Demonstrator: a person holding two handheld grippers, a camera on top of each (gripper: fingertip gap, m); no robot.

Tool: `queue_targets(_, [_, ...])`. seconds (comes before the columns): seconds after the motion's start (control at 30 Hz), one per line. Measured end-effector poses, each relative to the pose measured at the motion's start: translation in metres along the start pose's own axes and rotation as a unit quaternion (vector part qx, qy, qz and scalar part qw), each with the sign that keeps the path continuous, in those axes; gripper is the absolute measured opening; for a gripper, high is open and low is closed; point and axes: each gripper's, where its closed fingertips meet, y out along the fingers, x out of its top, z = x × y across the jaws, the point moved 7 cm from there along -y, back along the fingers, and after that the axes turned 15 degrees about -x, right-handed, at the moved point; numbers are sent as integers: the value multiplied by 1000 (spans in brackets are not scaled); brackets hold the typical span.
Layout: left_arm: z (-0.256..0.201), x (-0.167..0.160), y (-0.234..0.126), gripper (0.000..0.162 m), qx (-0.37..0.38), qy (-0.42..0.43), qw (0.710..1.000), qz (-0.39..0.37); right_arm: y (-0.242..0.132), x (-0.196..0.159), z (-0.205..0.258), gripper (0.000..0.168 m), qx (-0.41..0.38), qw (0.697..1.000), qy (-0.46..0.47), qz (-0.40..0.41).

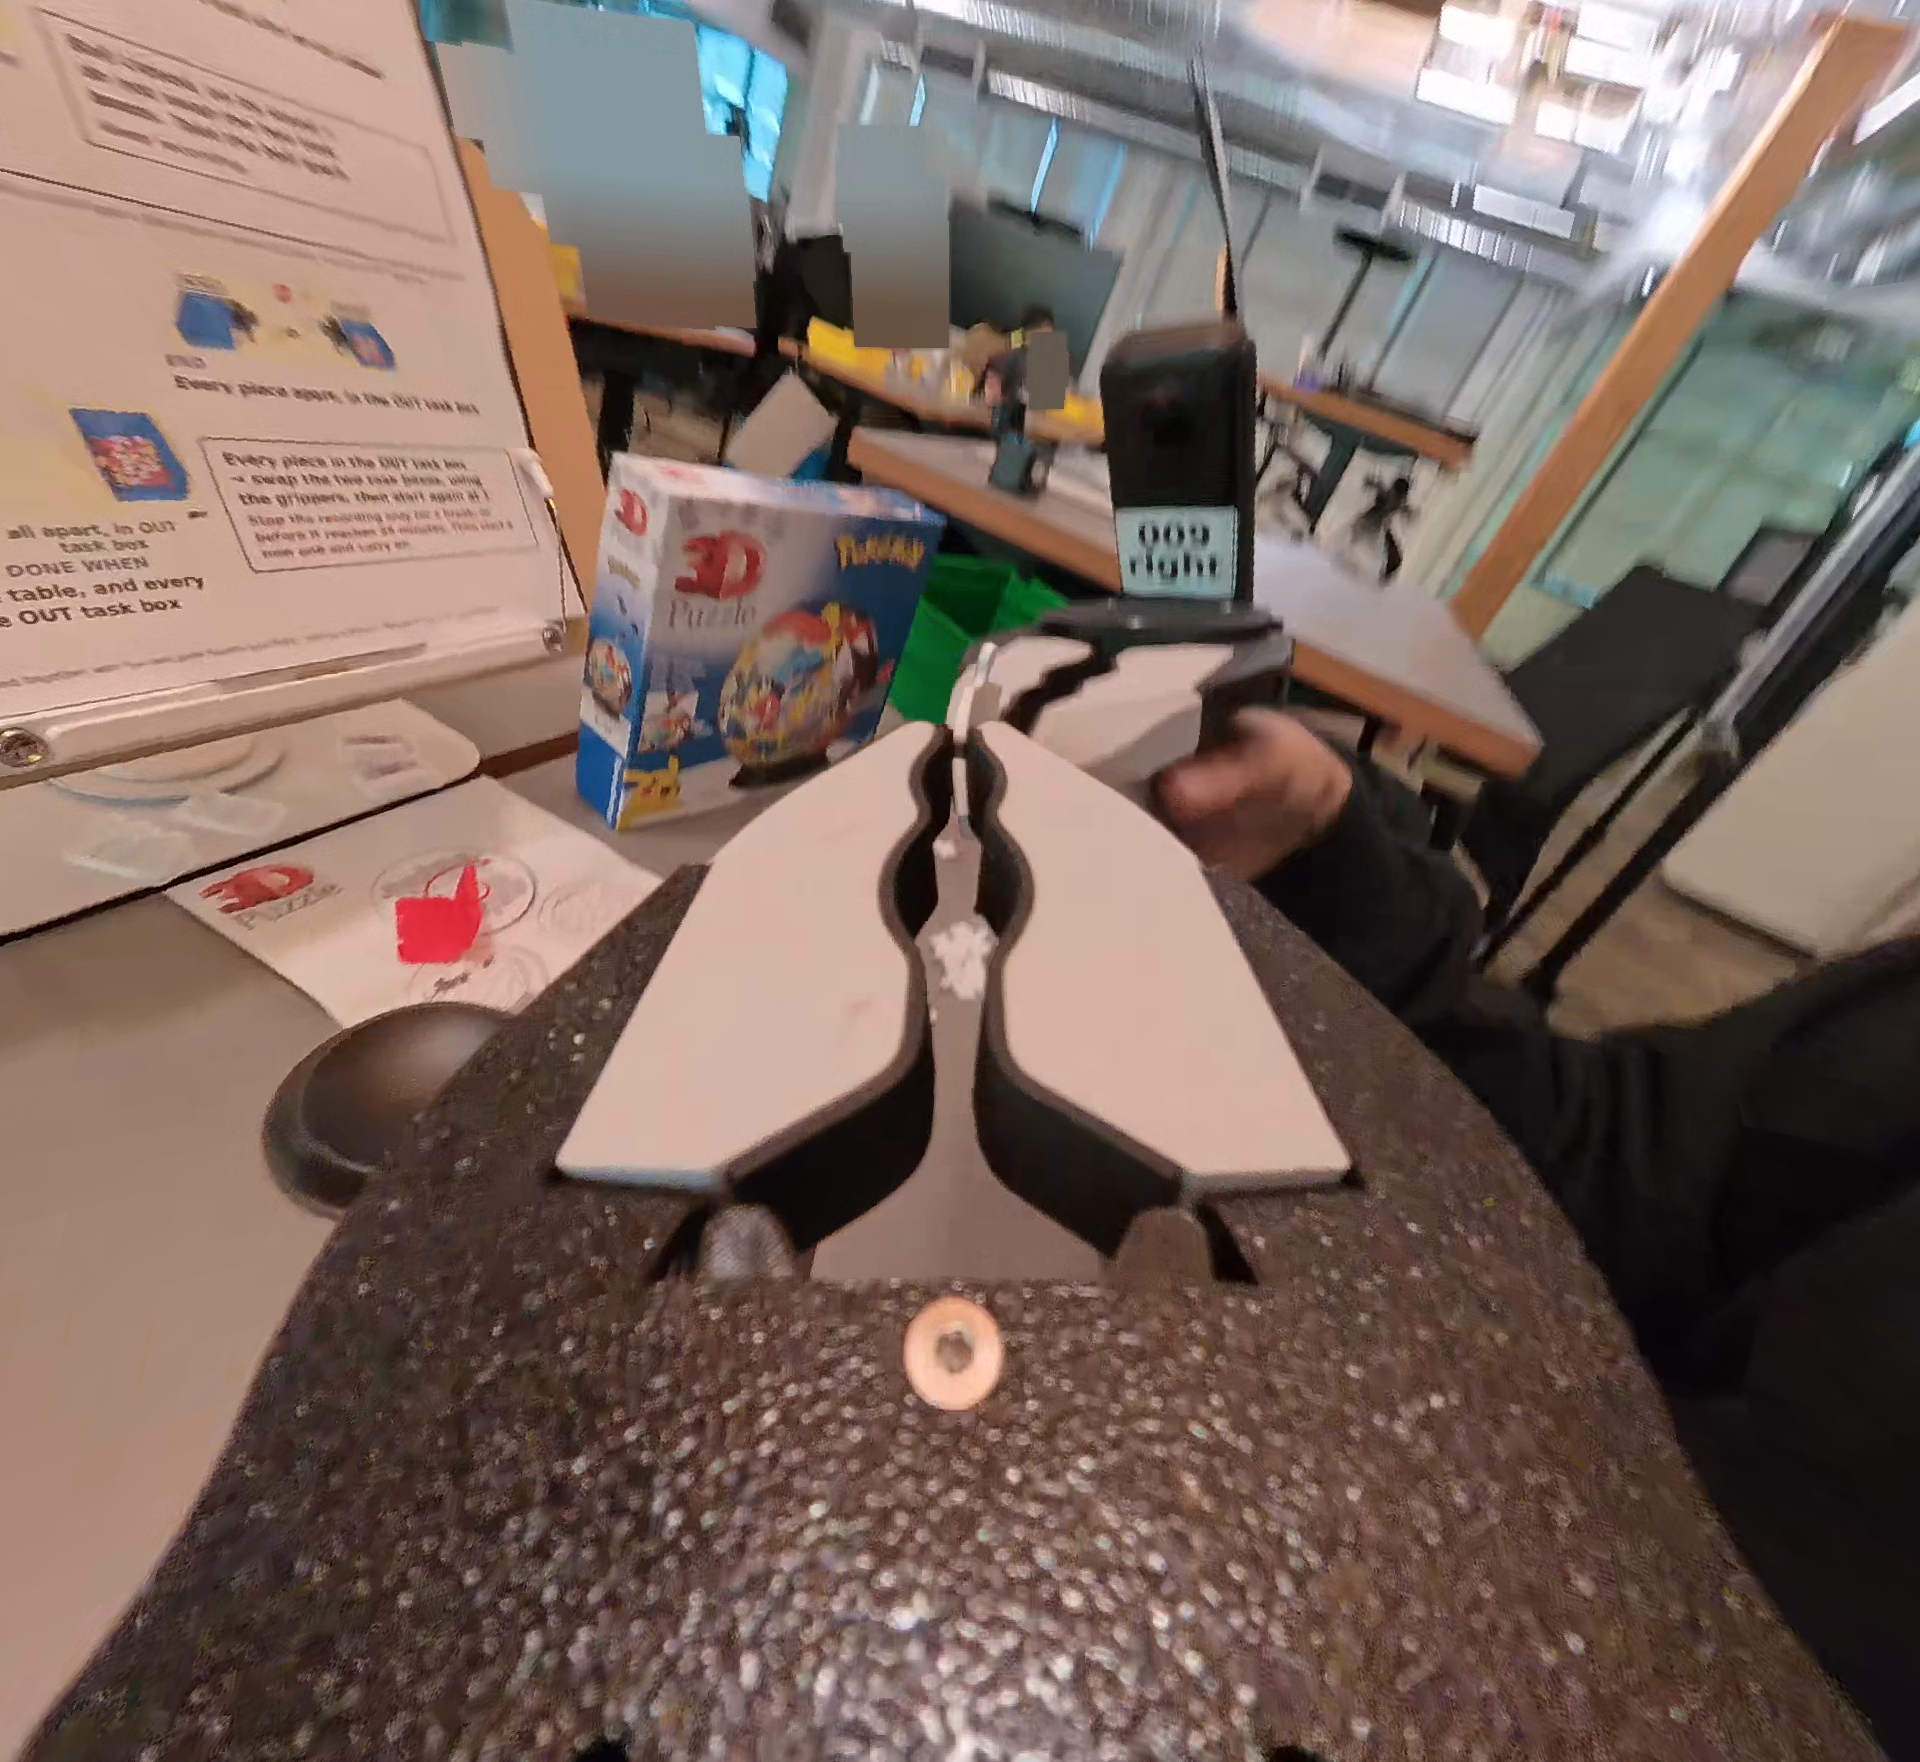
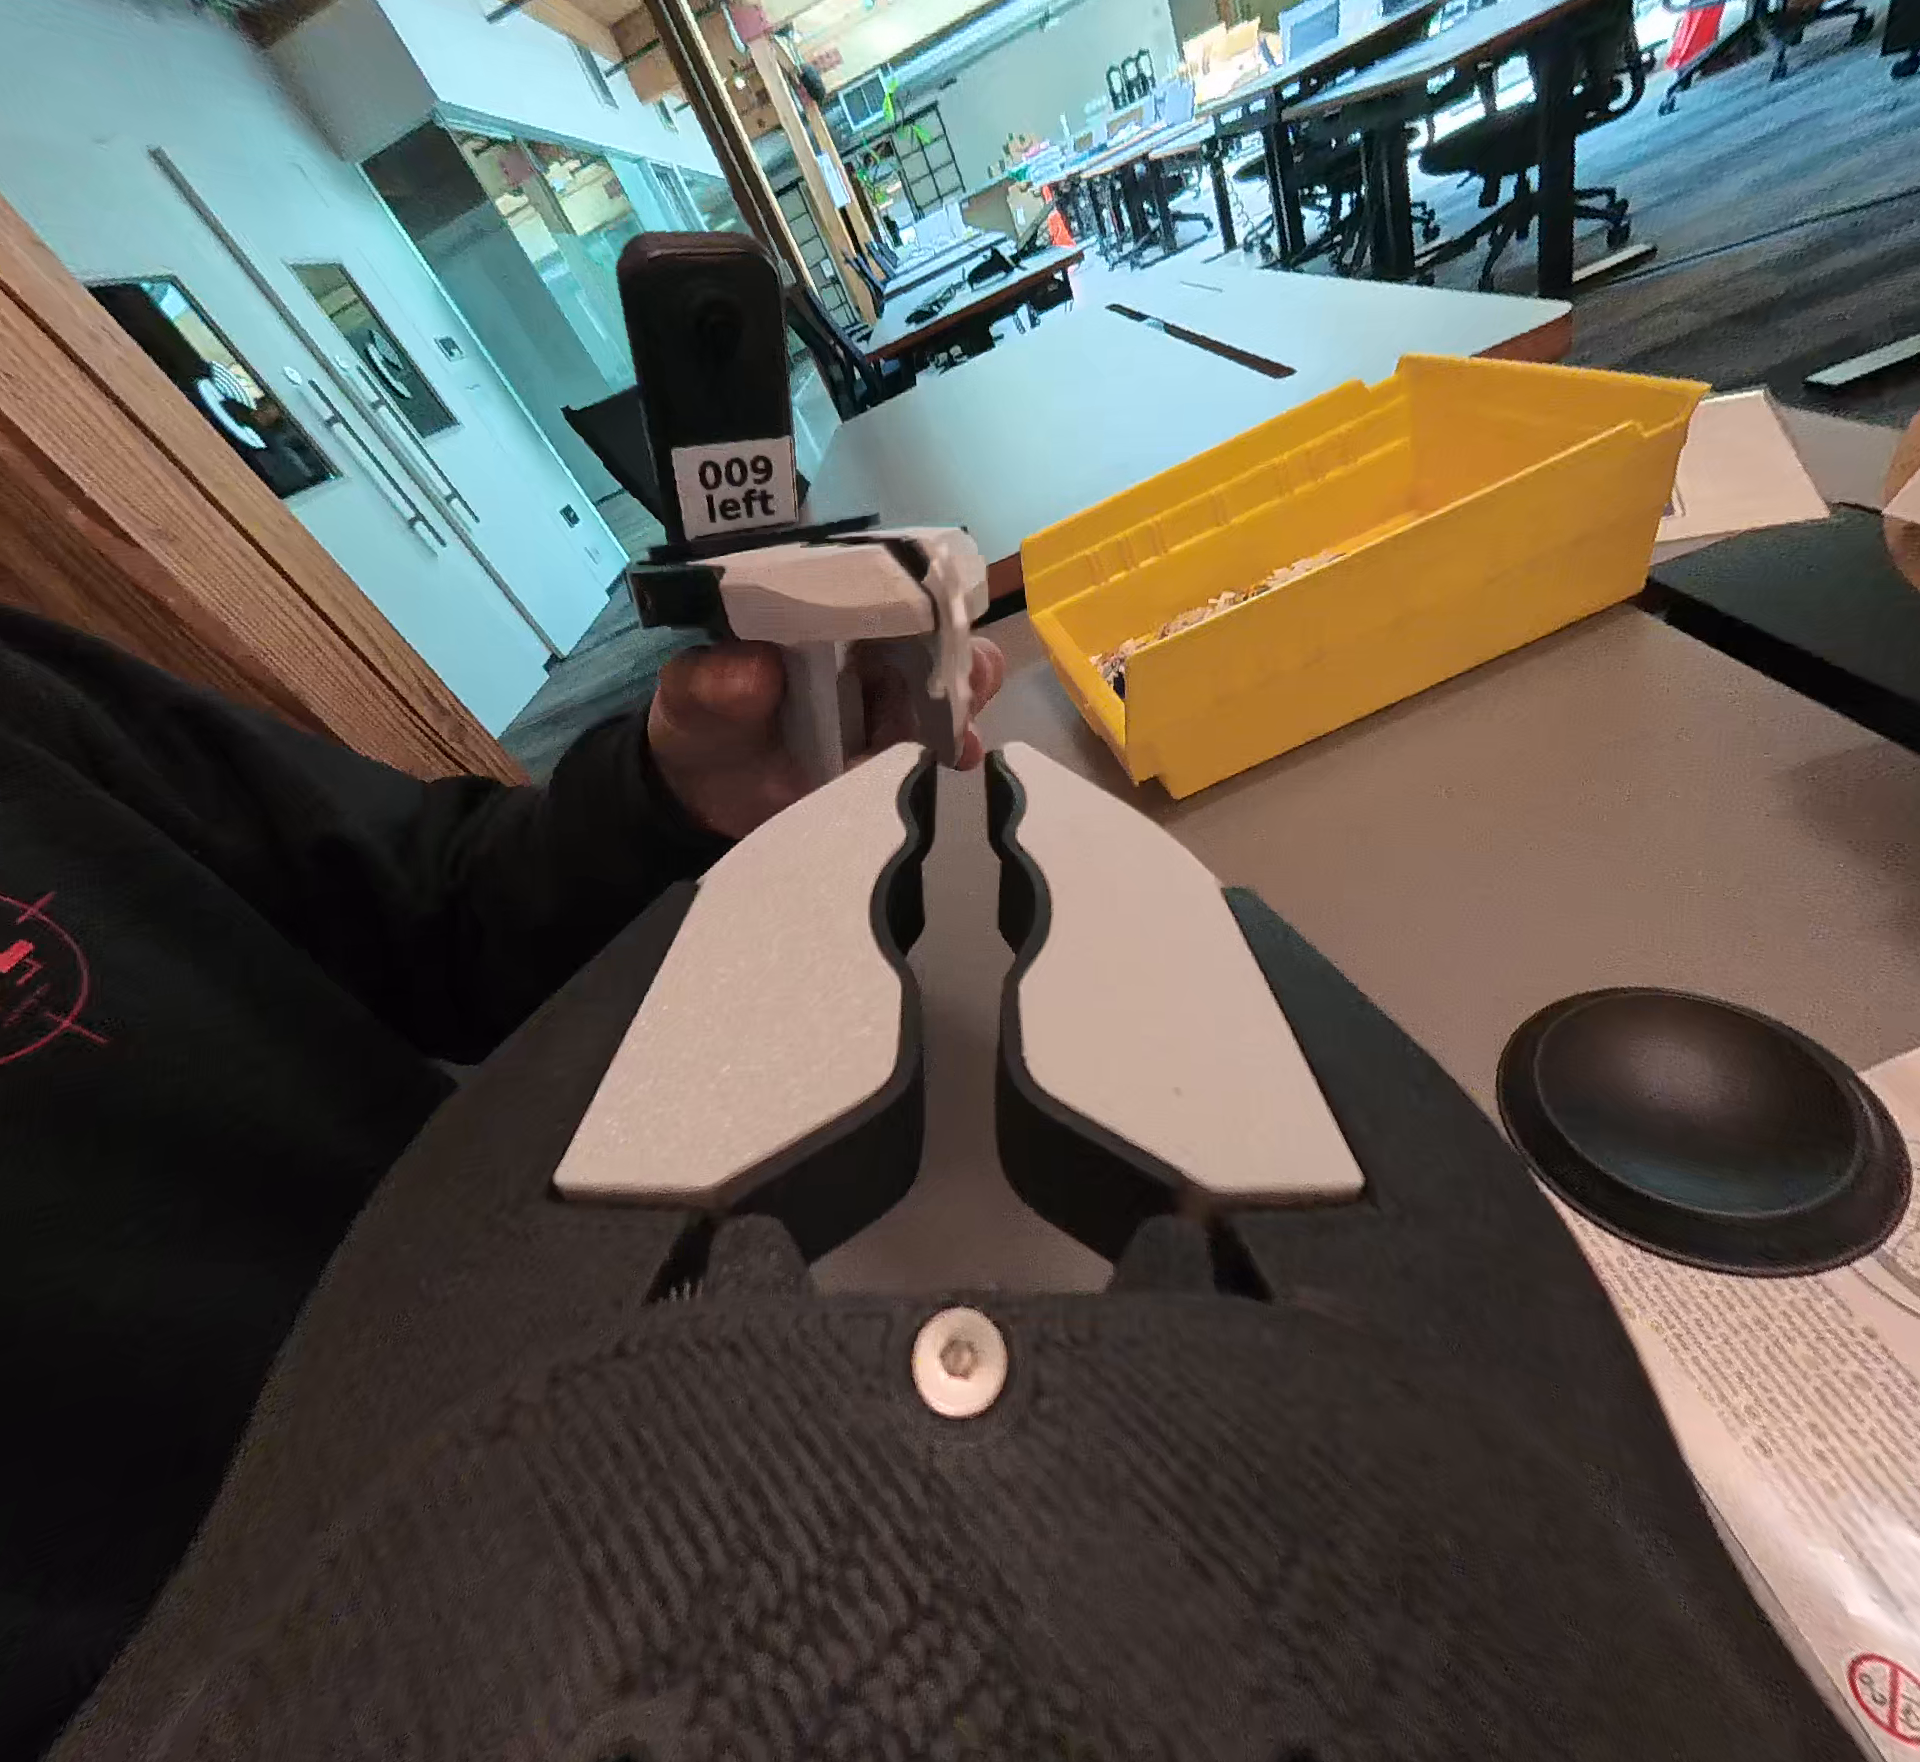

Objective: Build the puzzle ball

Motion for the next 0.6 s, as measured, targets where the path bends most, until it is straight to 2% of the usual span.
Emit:
queue_targets(0.23, [5, -10, -2, 1, 3, -52, 991, -122, 8, 3, 0, 1, -12, 999, 19, -28])
queue_targets(0.6, [2, -17, -1, 1, 25, -17, 991, -131, 8, 6, -1, 3, -16, 999, 11, -46])
